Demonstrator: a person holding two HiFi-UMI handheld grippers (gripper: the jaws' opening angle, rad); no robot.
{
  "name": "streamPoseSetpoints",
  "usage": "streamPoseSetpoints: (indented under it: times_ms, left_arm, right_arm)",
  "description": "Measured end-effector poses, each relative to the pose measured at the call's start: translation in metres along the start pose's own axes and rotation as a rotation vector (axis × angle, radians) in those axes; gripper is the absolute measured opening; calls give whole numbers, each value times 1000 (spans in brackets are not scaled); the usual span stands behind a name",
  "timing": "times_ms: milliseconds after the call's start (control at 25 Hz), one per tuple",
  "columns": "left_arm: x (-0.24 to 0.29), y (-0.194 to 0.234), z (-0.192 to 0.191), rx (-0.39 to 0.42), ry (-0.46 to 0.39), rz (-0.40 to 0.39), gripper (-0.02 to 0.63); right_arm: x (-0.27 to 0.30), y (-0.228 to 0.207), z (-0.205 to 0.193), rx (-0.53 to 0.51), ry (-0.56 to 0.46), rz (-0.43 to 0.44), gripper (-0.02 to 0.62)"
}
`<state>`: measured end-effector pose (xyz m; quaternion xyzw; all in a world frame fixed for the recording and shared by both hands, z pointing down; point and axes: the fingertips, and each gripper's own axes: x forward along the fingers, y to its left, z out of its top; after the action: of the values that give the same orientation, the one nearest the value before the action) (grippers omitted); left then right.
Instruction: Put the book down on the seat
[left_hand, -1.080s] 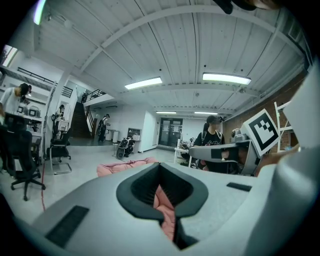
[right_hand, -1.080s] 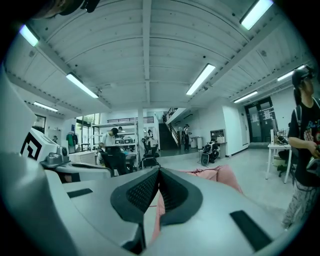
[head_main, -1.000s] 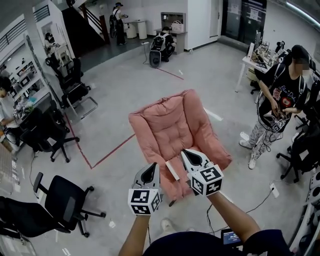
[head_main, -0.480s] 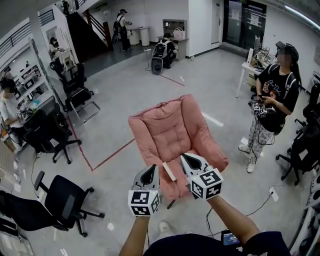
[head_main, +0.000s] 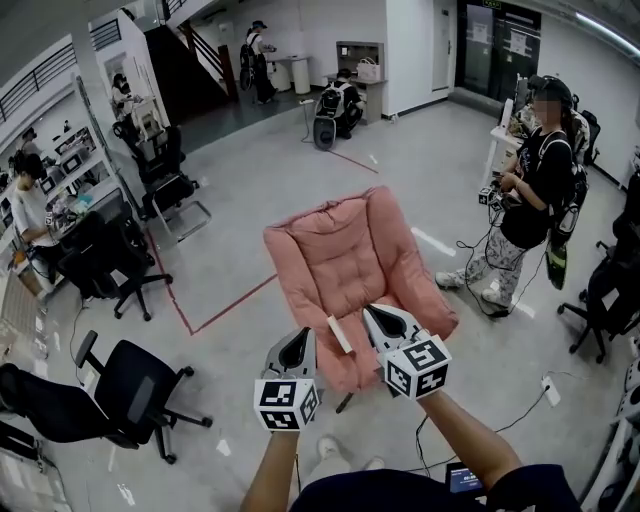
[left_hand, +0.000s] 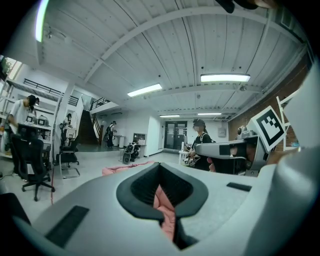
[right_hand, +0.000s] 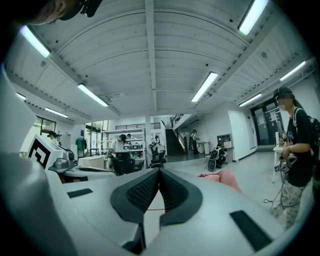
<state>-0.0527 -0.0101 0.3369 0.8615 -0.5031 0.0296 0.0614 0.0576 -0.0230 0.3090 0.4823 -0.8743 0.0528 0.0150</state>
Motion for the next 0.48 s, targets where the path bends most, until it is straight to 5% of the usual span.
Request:
streamPoseSetpoints:
  times_ms: [480]
  left_arm:
    - [-24,-31,8,12,-21,8,5]
  right_arm:
    - [-38,8,13,-18,-29,20,20]
